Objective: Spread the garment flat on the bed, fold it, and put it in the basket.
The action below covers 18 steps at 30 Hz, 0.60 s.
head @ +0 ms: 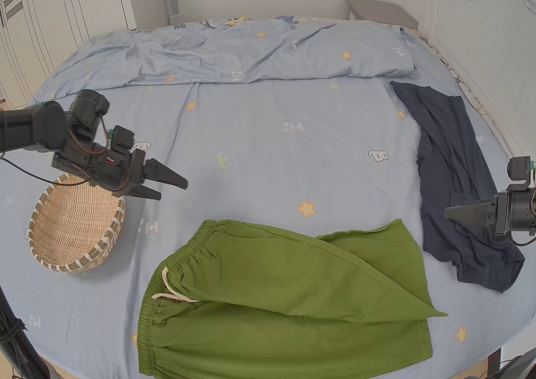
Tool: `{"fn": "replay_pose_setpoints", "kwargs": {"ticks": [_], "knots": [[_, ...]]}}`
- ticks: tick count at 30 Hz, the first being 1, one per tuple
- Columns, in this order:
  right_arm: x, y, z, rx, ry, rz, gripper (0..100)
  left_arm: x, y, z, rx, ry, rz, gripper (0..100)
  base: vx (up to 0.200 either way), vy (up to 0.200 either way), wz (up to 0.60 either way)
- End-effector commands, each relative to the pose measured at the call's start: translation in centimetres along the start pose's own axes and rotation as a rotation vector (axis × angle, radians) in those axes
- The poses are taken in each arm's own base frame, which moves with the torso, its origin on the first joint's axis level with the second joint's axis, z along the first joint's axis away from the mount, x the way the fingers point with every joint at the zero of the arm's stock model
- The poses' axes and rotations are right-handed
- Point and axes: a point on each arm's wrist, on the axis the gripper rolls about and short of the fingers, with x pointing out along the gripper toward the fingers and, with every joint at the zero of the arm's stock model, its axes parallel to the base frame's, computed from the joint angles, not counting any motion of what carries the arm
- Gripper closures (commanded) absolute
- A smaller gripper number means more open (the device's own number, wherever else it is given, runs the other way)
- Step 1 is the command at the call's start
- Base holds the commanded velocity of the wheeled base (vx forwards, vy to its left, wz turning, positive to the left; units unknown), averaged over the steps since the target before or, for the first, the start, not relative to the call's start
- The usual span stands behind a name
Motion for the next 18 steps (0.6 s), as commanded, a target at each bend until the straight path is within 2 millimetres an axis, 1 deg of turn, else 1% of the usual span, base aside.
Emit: {"fn": "replay_pose_setpoints", "kwargs": {"ticks": [1, 2, 4, 14, 18], "knots": [[1.8, -0.2, 0.1, 0.003, 0.052, 0.031, 0, 9.0, 2.3, 0.4, -0.018, 0.152, 0.017, 0, 0.0, 0.0, 0.0], [2.1, -0.3, 0.1, 0.004, 0.055, 0.033, 0, 9.7, 2.5, 0.3, -0.017, 0.163, 0.031, 0, 0.0, 0.0, 0.0], [2.7, -0.5, -0.1, 0.01, 0.071, 0.036, 0, 10.3, 2.6, 0.4, -0.011, 0.163, 0.046, 0, 0.0, 0.0, 0.0], [2.9, -0.5, -0.1, 0.004, 0.07, 0.041, 0, 11.0, 3.1, 0.3, -0.017, 0.169, 0.047, 0, 0.0, 0.0, 0.0], [3.0, -0.5, -0.2, 0.005, 0.073, 0.042, 0, 11.6, 2.8, 0.2, -0.016, 0.178, 0.032, 0, 0.0, 0.0, 0.0]]}}
